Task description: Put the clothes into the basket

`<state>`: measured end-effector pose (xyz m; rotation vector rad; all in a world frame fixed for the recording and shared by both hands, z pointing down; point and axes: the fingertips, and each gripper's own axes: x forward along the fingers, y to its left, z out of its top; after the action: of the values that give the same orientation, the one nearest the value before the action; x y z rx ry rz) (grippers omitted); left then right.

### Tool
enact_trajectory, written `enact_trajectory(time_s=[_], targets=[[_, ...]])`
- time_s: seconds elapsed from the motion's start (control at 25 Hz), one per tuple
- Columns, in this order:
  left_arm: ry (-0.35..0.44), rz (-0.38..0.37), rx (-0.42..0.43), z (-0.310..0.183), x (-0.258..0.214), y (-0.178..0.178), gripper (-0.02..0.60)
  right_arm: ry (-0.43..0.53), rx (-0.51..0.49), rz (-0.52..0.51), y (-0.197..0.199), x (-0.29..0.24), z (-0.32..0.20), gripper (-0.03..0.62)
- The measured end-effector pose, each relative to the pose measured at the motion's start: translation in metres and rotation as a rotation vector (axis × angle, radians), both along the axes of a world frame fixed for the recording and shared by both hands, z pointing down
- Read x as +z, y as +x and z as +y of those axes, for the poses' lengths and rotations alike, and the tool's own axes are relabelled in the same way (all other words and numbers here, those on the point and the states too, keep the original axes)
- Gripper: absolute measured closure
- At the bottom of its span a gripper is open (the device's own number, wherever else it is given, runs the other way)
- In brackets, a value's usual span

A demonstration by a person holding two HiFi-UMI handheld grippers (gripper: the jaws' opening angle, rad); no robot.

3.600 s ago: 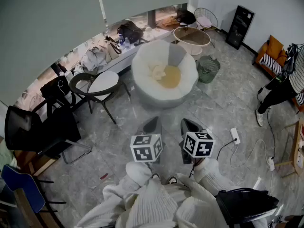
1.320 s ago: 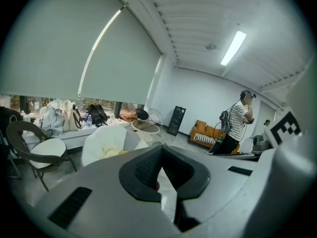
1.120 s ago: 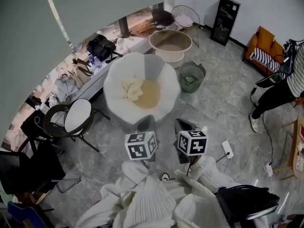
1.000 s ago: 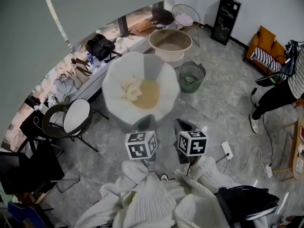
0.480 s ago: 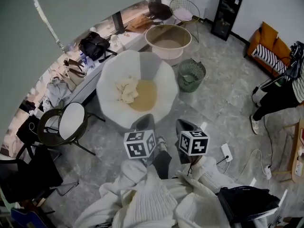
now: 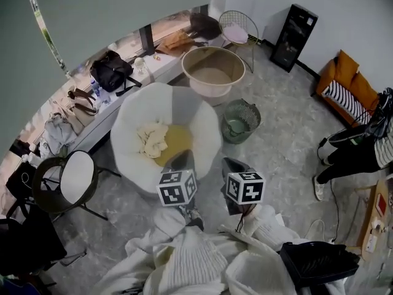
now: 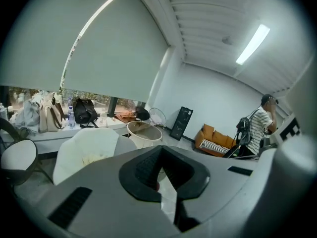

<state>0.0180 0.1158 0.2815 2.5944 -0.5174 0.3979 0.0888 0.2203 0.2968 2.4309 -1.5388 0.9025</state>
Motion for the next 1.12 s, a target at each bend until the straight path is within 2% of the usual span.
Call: enact_trajectory(time_s=[0.16,0.32,0.6,0.72,0.92,1.12], targets=[[-0.026,0.014,-0.037,-0.038,0.002,0.036,0.577,-0.017,-0.028,0.010,0.040,-0.002,-0.039,0.570],[-0.051,0.011,-0.064,-0.068,0.009,0.060,0.577,-0.040,-0.062,0.005,0.063,0.003,-0.072,0.569],[-0.073,-0.037,-0.091,-0.099,0.025,0.072,0.577,-0.062,-0.094,-0.034,0.081,0.015,-0.112,0.569],[-0.076,-0.067,-0.130,-0.110,0.030,0.070,0.577,-0.070,-0.133,-0.063,0.085,0.022,-0.130,0.569],[-0.080,-0.108,-0.263,-0.138,0.038,0.061,0.577,-0.092,-0.281,-0.097,0.087,0.038,-0.175,0.569],[-0.118,-0.153,-0.477,-0.167,0.054,0.047,0.577,-0.102,-0.494,-0.098,0.092,0.045,-0.234,0.569]])
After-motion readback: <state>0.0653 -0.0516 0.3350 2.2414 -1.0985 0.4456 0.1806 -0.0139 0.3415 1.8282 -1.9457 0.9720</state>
